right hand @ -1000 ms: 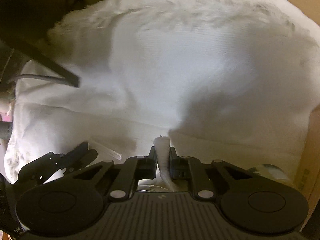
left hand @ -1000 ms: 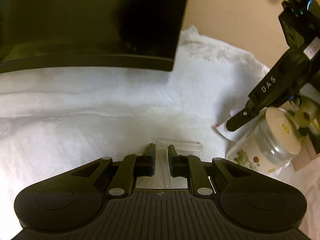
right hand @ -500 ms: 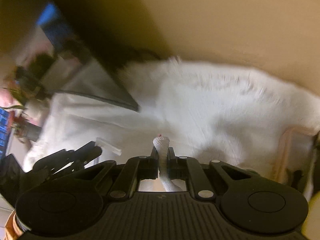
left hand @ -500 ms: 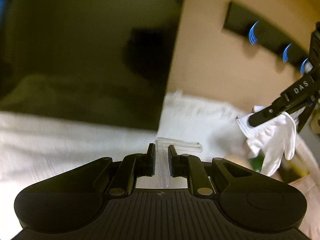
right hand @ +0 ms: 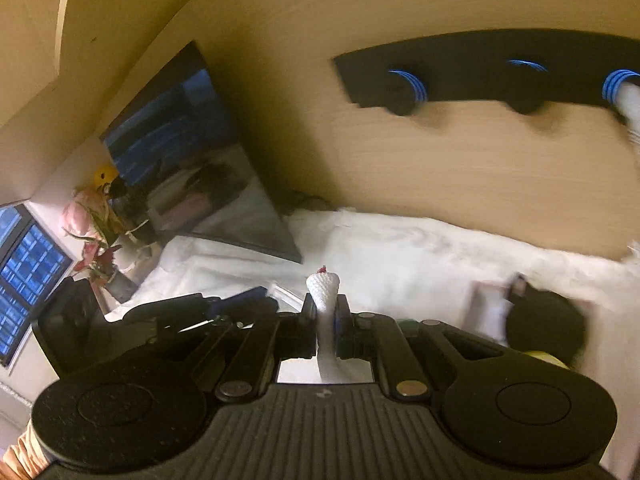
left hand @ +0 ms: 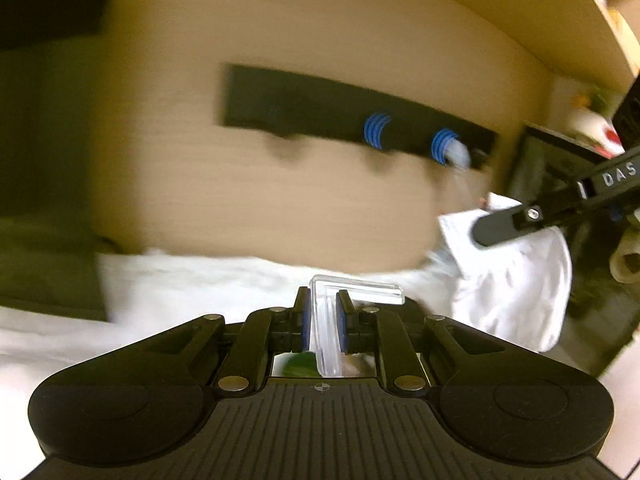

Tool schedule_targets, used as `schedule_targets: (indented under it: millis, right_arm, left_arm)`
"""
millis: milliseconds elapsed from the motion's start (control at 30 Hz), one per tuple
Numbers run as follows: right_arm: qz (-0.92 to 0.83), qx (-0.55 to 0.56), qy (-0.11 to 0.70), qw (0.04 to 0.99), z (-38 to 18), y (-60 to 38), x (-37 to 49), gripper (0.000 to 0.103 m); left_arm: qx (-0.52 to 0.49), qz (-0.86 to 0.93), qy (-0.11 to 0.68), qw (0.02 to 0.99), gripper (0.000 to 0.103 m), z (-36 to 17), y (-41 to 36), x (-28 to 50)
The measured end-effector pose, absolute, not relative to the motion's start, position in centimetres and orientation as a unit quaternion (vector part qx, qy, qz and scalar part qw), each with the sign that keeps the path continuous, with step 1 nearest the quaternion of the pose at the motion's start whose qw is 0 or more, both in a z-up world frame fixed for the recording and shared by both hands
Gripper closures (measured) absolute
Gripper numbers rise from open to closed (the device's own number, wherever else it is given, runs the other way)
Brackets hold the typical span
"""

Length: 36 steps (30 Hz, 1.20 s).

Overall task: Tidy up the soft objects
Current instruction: 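Lower the plastic piece into the box and open the left gripper while the right carries the glove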

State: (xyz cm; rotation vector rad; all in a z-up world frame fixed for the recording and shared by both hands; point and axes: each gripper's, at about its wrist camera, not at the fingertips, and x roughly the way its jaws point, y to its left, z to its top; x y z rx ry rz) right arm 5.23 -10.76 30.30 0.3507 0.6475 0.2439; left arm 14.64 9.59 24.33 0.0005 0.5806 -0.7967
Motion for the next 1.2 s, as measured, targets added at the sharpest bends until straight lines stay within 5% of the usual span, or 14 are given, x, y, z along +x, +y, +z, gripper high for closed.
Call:
schedule_targets:
  millis: [533,1067,1200]
  right_arm:
    - [0.035,0.226,0.332,0.915,21.5,-21.8,-2.9,0.095]
    - [0.024,0.243,0.332,0.911,17.7,-22.6,-4.6,0.095]
    - [0.017,0.234,0.332,0.914,18.0,-22.6,-4.4,0.095]
  left_arm:
    - [0.051,-0.442,0.385,0.809,0.087,17.4,-3.3,10.5]
    - [-0.015,-0.305,0.406,0.861,0.087,11.3,-6.9,18.5]
    - [-0.019,-0.279,0.469,0.838,0.086,9.0,-8.5,20.5]
